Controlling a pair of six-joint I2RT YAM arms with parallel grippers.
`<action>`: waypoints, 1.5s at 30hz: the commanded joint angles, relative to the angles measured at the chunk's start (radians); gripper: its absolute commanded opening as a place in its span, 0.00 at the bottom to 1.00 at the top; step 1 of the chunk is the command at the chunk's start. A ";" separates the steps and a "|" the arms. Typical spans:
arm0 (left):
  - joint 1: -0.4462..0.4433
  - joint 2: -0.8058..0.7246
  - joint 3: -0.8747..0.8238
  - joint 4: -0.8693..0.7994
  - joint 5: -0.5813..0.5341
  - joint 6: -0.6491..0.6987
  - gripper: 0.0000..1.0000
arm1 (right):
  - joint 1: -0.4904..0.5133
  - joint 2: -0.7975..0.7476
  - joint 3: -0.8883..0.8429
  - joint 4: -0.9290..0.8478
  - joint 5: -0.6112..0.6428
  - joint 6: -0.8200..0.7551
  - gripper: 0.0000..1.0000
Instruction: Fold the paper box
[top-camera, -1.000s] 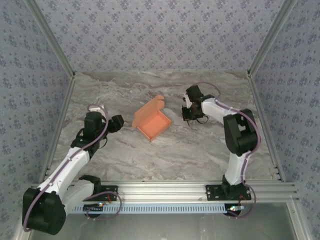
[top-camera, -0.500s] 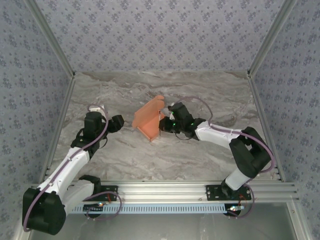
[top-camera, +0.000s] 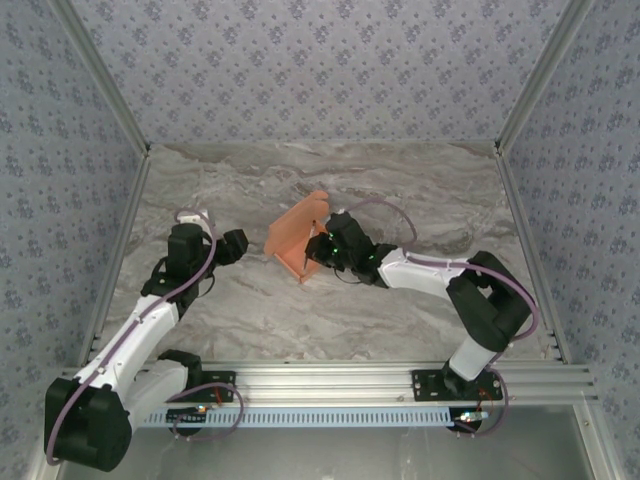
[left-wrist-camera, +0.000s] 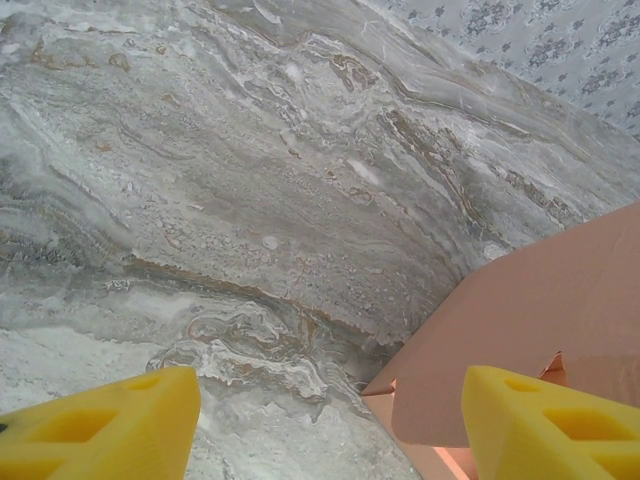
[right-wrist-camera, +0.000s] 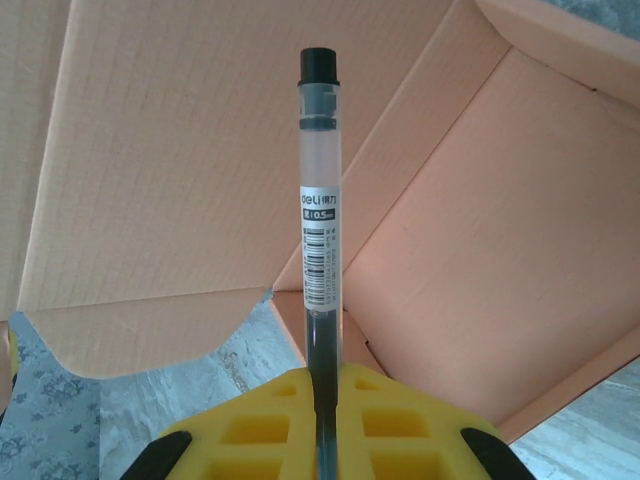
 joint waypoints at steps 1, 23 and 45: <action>0.006 -0.017 -0.013 0.024 0.023 -0.003 0.70 | 0.011 0.033 0.019 0.018 0.069 0.044 0.10; 0.006 -0.032 -0.024 0.031 0.032 -0.011 0.70 | 0.022 0.122 0.042 0.029 0.134 0.060 0.13; 0.006 -0.029 -0.031 0.040 0.040 -0.015 0.70 | 0.023 0.145 0.071 0.014 0.128 0.048 0.21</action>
